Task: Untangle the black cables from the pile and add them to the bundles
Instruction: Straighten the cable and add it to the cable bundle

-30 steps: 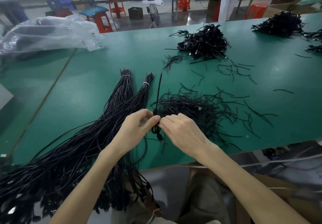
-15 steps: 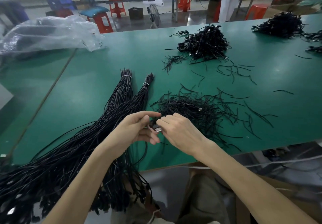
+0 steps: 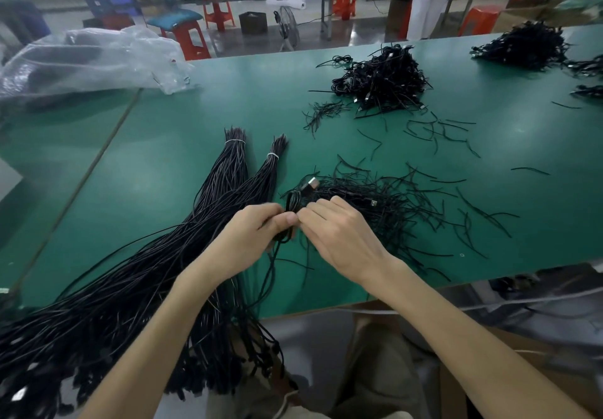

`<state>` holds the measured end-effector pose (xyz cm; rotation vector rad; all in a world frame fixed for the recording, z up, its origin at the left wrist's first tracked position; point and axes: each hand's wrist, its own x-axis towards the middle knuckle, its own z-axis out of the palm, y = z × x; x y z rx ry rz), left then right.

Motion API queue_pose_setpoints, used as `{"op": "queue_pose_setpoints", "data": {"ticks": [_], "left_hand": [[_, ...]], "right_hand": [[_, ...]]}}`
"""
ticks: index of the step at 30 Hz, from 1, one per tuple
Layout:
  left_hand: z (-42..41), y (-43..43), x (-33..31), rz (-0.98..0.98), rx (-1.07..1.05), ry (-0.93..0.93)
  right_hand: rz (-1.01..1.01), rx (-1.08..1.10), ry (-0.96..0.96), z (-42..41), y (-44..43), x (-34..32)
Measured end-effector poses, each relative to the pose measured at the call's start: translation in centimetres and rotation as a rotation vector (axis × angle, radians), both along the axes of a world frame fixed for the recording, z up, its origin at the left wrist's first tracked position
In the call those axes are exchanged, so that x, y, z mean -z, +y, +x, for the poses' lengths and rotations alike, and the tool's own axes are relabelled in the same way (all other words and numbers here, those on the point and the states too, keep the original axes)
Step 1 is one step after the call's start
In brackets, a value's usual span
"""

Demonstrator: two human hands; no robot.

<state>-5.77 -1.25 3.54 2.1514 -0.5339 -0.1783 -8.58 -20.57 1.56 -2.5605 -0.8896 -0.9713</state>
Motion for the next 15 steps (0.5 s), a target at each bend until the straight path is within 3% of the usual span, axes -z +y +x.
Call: {"op": "queue_pose_setpoints", "data": {"ticks": [2,7,10,12,15], "left_hand": [[0.2,0.2,-0.6,-0.041,0.011,0.163],[1.2,0.8,-1.1,0.083,-0.035,0.367],[1.3,0.8,-0.6,0.128,-0.057,0.334],[1.0,0.6,0.0,0.118,-0.046,0.190],[0.6,0.3,1.0,0.107,-0.027,-0.013]], "right_hand": [[-0.003,-0.019,-0.006,-0.1,0.1,0.4],[-0.096,-0.033,-0.068,0.2,0.6,1.7],[-0.102,-0.023,-0.008,0.2,0.7,2.2],[0.089,-0.007,0.221,-0.1,0.7,2.4],[0.605,-0.068,0.797,-0.6,0.2,2.5]]}}
